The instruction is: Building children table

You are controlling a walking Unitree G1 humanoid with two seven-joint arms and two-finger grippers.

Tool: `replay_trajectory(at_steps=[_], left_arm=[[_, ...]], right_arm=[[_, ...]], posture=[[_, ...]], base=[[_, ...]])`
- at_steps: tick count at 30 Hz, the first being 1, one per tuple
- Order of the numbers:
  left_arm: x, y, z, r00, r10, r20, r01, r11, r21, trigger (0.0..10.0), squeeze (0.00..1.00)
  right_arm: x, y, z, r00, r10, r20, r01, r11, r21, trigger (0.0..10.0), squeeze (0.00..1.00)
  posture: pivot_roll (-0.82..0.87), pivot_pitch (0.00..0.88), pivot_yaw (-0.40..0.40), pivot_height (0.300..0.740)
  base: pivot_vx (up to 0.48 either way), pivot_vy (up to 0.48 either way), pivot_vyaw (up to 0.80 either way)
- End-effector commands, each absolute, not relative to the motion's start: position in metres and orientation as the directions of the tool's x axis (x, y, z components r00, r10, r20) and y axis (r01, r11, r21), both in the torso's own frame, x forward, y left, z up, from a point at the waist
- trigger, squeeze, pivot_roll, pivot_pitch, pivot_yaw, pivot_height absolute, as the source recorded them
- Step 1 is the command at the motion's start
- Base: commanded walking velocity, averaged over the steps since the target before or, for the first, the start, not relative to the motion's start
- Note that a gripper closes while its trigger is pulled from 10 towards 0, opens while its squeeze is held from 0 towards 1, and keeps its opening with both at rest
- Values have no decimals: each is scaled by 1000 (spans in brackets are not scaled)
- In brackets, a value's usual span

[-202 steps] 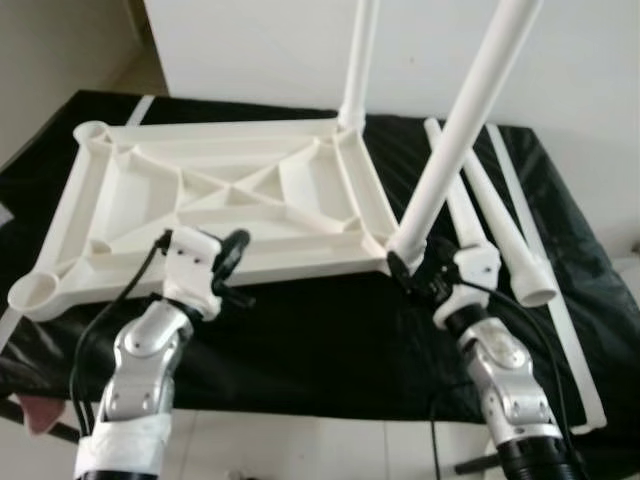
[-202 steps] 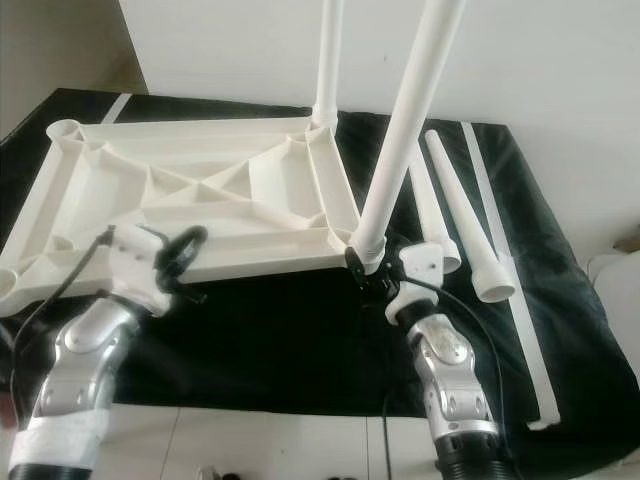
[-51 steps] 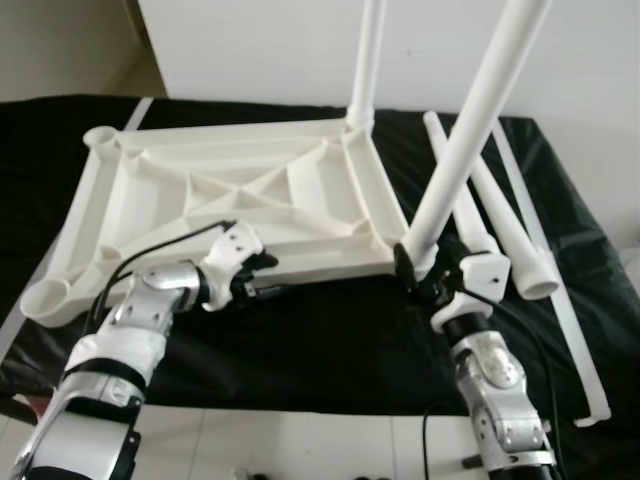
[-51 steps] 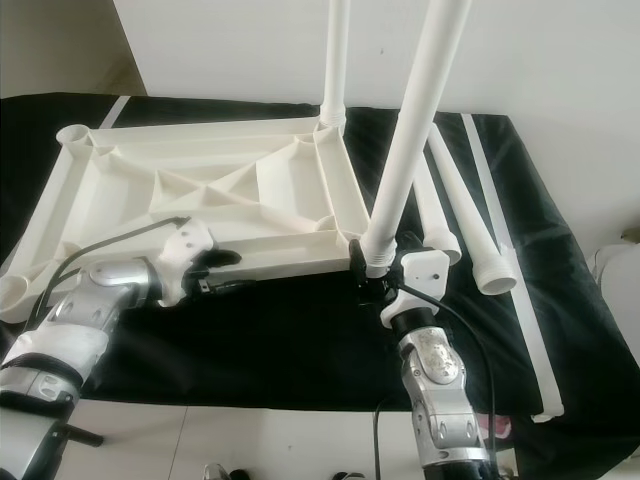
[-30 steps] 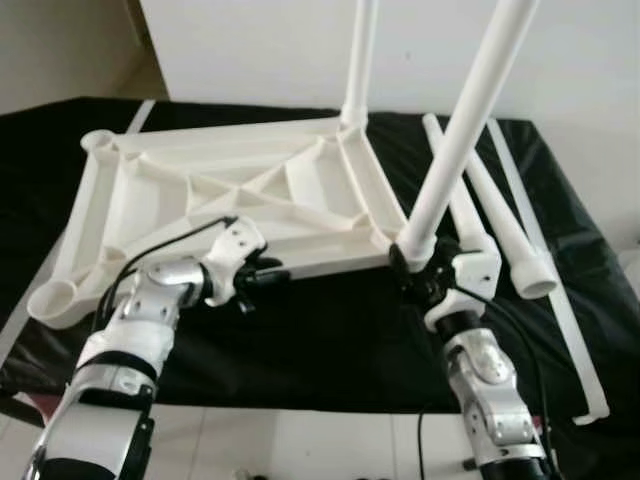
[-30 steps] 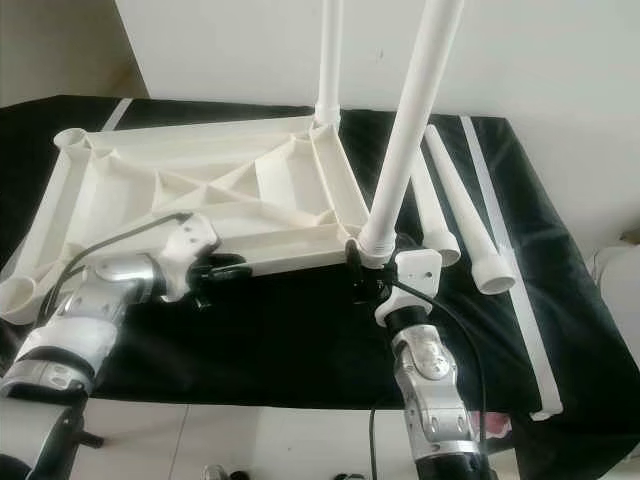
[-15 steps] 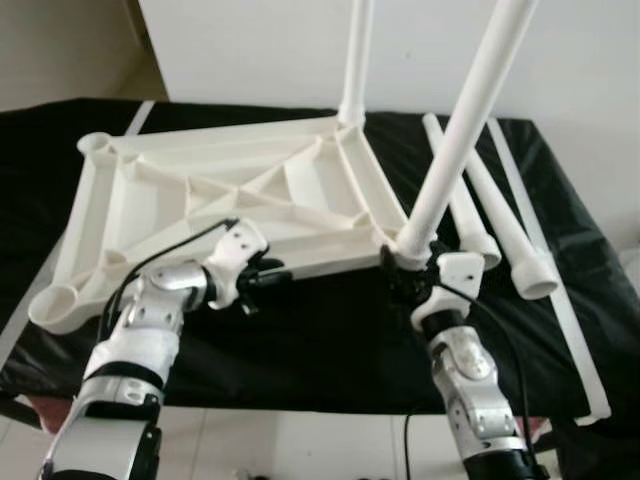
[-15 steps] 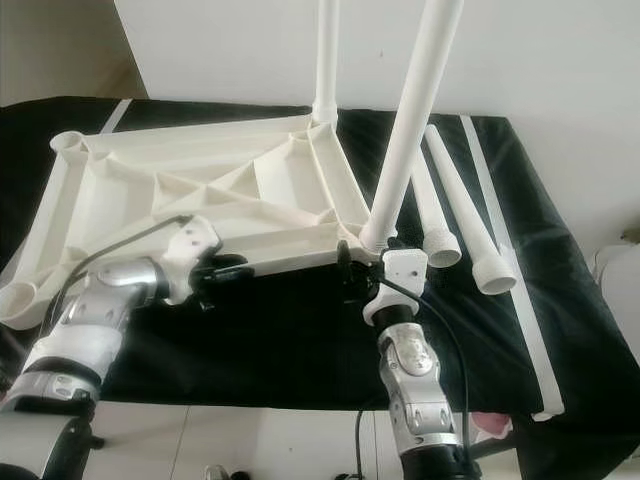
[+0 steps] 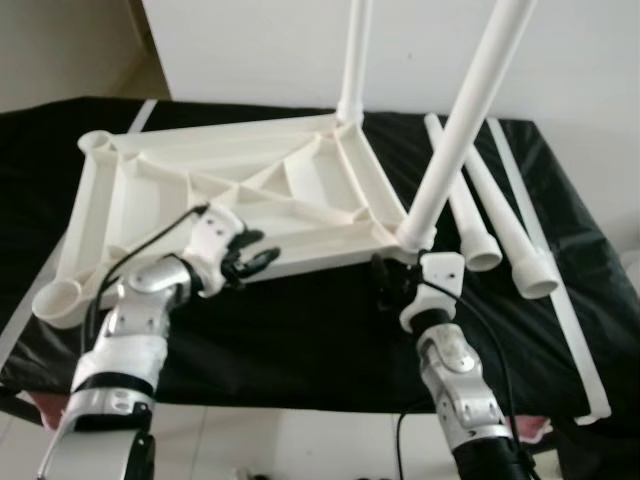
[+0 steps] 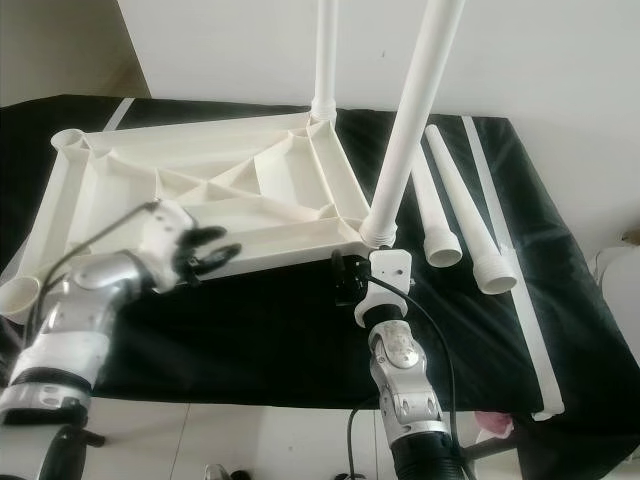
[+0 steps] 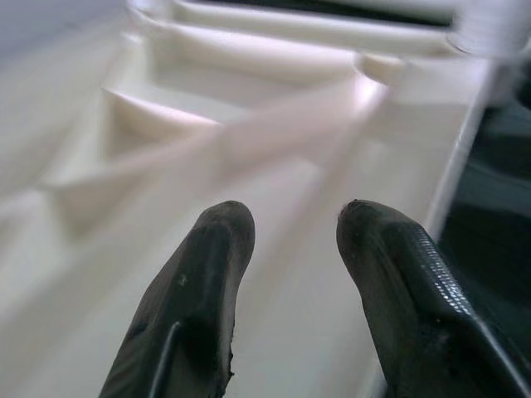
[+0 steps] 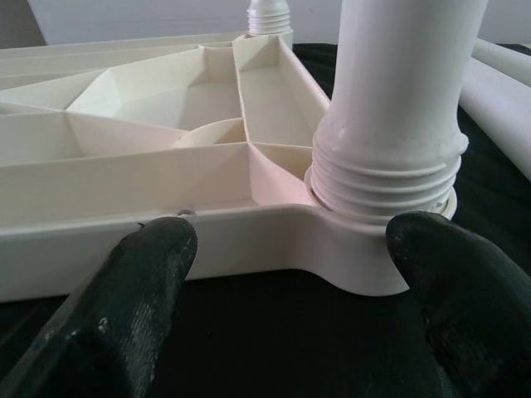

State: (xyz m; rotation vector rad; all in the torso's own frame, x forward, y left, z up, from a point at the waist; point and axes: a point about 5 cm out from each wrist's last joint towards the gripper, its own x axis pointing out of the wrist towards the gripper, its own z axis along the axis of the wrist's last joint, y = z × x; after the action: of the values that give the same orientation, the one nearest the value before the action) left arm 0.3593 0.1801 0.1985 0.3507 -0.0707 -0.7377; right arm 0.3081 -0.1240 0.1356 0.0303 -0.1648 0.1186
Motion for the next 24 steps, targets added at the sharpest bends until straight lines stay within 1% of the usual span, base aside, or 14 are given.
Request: replay_trajectory(at_steps=[1,2,3,5,7,9,11,13,14,15,17,18,21,24], left_arm=[[364,195,209,837,-547,15,512,793,331,10000,0],[365,206,215,857,-514,24,477,811,339,10000,0],[365,206,215,857,-514,24,477,811,339,10000,0],[370,234,219,920,-393,-6,366,850,378,10000,0],[371,242,218,935,-353,-29,335,856,393,10000,0],[371,242,218,935,-353,-29,335,856,393,10000,0],[373,261,214,969,-232,-84,245,860,447,10000,0],[373,261,214,969,-232,-84,245,860,447,10000,0],[373,268,213,978,-181,-101,207,860,467,10000,0],[373,268,213,978,-181,-101,207,860,467,10000,0],[373,283,209,987,-75,-140,139,833,536,10000,0],[373,283,209,987,-75,-140,139,833,536,10000,0],[374,289,204,986,5,-169,108,750,652,10000,0],[376,288,203,986,22,-167,101,719,687,10000,0]], right_arm=[[309,-124,130,985,105,139,-110,993,28,10000,0],[311,-121,130,986,103,132,-109,994,32,10000,0],[311,-121,130,986,103,132,-109,994,32,10000,0],[317,-116,127,990,90,110,-96,994,48,10000,0],[318,-115,126,991,87,105,-93,994,50,10000,0],[318,-115,126,991,87,105,-93,994,50,10000,0],[321,-113,124,993,76,88,-81,996,48,10000,0],[321,-113,124,993,76,88,-81,996,48,10000,0],[322,-112,123,994,71,83,-75,996,46,10000,0],[322,-112,123,994,71,83,-75,996,46,10000,0],[323,-112,124,994,68,82,-72,996,43,10000,0],[323,-112,124,994,68,82,-72,996,43,10000,0],[324,-113,125,994,66,88,-70,997,44,10000,0],[324,-113,125,994,65,88,-69,997,44,10000,0]], posture=[[-55,139,15,740],[-53,141,17,740],[-53,141,17,740],[-48,141,17,740],[-46,142,16,740],[-46,142,16,740],[-42,141,14,740],[-42,141,14,740],[-40,141,14,740],[-40,141,14,740],[-39,141,13,740],[-39,141,13,740],[-40,147,12,740],[-41,148,11,740]], base=[[0,0,0],[0,0,0],[0,0,0],[0,0,0],[0,0,0],[0,0,0],[0,0,0],[0,0,0],[0,0,0],[0,0,0],[0,0,0],[0,0,0],[0,0,0],[0,0,0]])
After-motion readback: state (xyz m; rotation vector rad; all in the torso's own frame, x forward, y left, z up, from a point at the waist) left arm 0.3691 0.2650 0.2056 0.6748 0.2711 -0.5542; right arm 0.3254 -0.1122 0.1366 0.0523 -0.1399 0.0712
